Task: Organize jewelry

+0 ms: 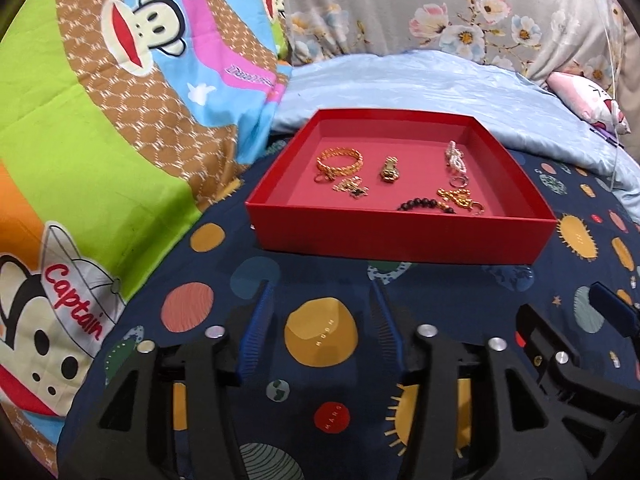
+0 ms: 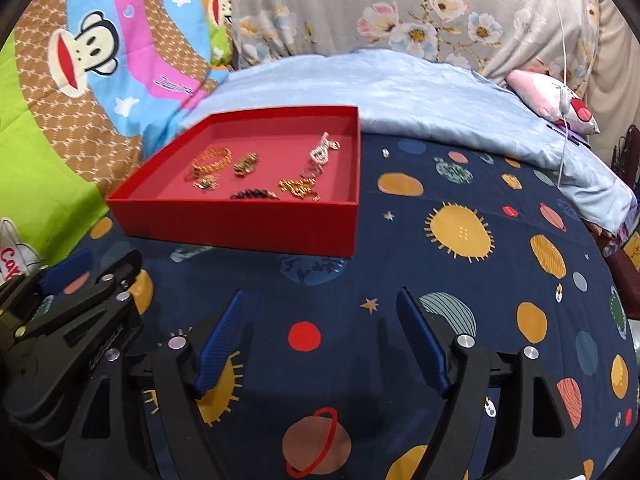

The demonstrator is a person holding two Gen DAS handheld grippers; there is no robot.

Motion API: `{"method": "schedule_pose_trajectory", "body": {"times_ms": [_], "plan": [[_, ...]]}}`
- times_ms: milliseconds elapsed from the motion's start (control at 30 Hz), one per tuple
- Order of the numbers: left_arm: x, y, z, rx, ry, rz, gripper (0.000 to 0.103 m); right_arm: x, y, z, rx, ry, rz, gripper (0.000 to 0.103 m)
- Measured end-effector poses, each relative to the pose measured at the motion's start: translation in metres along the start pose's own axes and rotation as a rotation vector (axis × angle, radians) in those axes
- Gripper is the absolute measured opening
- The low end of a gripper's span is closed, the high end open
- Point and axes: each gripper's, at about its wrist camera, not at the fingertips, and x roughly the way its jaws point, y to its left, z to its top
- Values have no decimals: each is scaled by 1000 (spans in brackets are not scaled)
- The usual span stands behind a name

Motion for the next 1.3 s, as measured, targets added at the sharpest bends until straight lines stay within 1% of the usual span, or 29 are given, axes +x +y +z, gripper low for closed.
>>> {"method": "schedule_pose_trajectory", "body": {"times_ms": [67,100,133,167,300,433,500,667,767,800,833,900,1133,1300], "plan": [[1,0,0,2,11,-1,62,6,-3,1,18,30,-19,76],[1,2,0,-8,10,-8,66,7,-5,0,27,37,-19,76],[1,4,0,-19,10,-2,73,8,-7,0,36,41,-16,76],[2,4,0,-22,12,4,77,7,-8,0,44,40,-13,76],[5,2,-1,-14,25,13,79,4,-12,-1,58,23,-3,77],[3,5,-2,-24,16,5,81,-1,-19,-2,93,-9,24,86],[3,4,-1,-22,14,8,82,-2,-20,-1,106,-20,33,86],[4,2,-1,-14,22,47,82,1,-19,-1,101,-5,23,86],[5,3,-1,-22,28,52,82,2,-17,0,93,1,23,86],[6,4,-1,-24,33,55,82,3,-17,0,94,5,17,86],[7,3,-2,-21,37,59,82,4,-15,0,100,11,-16,86],[8,3,-1,-16,44,75,81,4,-13,-1,100,16,-43,86],[7,7,-2,-31,37,48,81,3,-16,-1,110,5,-16,86],[8,9,-2,-47,43,39,81,-2,-13,-1,90,-18,7,86]]}}
